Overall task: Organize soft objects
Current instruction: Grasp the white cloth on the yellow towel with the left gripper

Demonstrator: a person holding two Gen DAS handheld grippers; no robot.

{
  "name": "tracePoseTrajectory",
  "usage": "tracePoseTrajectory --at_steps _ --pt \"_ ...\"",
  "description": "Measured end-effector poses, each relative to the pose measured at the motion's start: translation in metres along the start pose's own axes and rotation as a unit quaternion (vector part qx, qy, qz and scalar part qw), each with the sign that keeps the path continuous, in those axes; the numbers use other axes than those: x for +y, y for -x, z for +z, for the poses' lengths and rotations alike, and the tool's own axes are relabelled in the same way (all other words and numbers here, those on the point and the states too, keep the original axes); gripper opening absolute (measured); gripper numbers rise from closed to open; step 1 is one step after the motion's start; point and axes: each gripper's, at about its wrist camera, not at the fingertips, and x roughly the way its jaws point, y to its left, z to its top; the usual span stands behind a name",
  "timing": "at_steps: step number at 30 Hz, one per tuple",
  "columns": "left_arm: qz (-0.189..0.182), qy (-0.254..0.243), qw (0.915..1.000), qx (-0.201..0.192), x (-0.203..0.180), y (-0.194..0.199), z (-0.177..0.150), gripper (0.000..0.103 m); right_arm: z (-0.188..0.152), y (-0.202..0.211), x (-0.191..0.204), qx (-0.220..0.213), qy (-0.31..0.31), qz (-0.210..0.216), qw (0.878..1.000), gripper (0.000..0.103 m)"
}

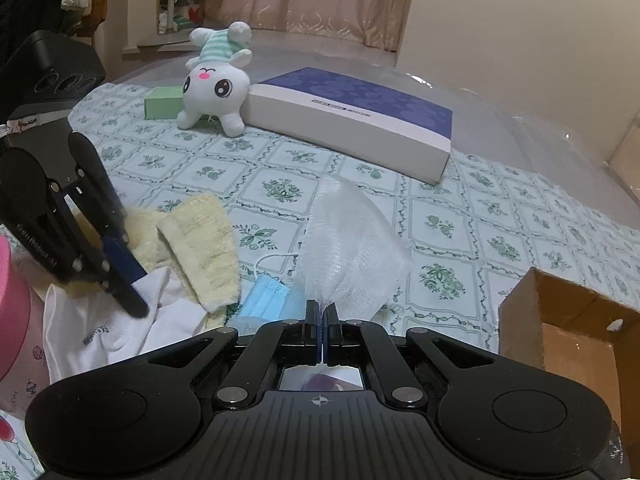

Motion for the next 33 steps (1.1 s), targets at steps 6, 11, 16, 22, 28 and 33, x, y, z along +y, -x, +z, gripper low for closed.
tracePoseTrajectory --at_steps 6,11,16,22,28,33 --pt "0.009 0.026 0.9978 -0.060 0.003 0.021 -0.001 0.005 0.001 0.009 -0.002 -0.012 -0.008 -0.006 1.000 0.000" --pt "0.036 0.050 0.9906 -0.122 0.003 0.050 -0.006 0.005 0.004 0.019 0.000 -0.024 -0.011 -0.009 1.000 0.000" --pt "0.082 0.095 0.9774 -0.170 0.010 0.083 -0.024 0.005 0.005 0.024 0.004 -0.029 -0.010 -0.007 1.000 0.000" --pt "0.131 0.145 0.9681 -0.156 0.023 0.078 -0.051 0.015 0.003 0.014 0.009 -0.020 -0.011 0.003 1.000 0.000" --pt "0.141 0.144 0.9690 -0.144 0.027 0.057 -0.056 0.032 0.003 0.010 0.011 -0.016 -0.008 0.005 1.000 0.001" --pt "0.147 0.124 0.9724 -0.132 0.019 0.046 -0.051 0.015 0.003 0.011 0.010 -0.015 -0.012 0.004 1.000 0.001"
